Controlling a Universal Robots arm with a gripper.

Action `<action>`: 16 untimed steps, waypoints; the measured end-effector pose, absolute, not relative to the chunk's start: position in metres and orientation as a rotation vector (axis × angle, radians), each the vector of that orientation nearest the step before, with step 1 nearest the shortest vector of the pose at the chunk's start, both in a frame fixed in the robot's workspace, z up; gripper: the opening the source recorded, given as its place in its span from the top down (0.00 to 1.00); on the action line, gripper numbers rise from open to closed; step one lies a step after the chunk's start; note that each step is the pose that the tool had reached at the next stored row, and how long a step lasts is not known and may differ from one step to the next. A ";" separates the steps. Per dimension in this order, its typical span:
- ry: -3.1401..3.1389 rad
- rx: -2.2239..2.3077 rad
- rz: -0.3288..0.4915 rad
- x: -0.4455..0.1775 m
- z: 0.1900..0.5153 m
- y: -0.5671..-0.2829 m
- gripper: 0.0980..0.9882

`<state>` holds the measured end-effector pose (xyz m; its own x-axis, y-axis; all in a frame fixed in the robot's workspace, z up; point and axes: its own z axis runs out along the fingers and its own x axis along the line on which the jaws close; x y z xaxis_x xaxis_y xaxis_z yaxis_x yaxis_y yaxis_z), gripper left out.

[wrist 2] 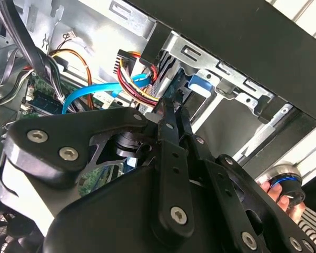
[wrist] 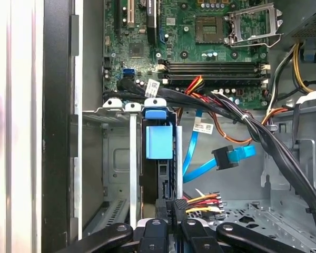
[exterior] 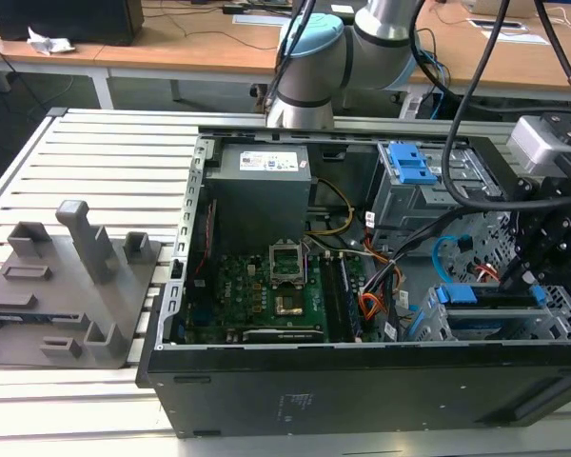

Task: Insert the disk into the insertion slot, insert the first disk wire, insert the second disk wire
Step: 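Insert the first disk wire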

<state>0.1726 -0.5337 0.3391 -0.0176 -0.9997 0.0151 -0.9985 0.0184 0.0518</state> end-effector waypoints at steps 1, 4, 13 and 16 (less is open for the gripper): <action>-2.208 2.168 -0.041 0.173 0.338 -0.534 0.93; -2.207 2.168 -0.040 0.173 0.334 -0.534 0.93; -2.207 2.167 -0.040 0.173 0.340 -0.534 0.85; -2.207 2.167 -0.040 0.173 0.361 -0.534 0.85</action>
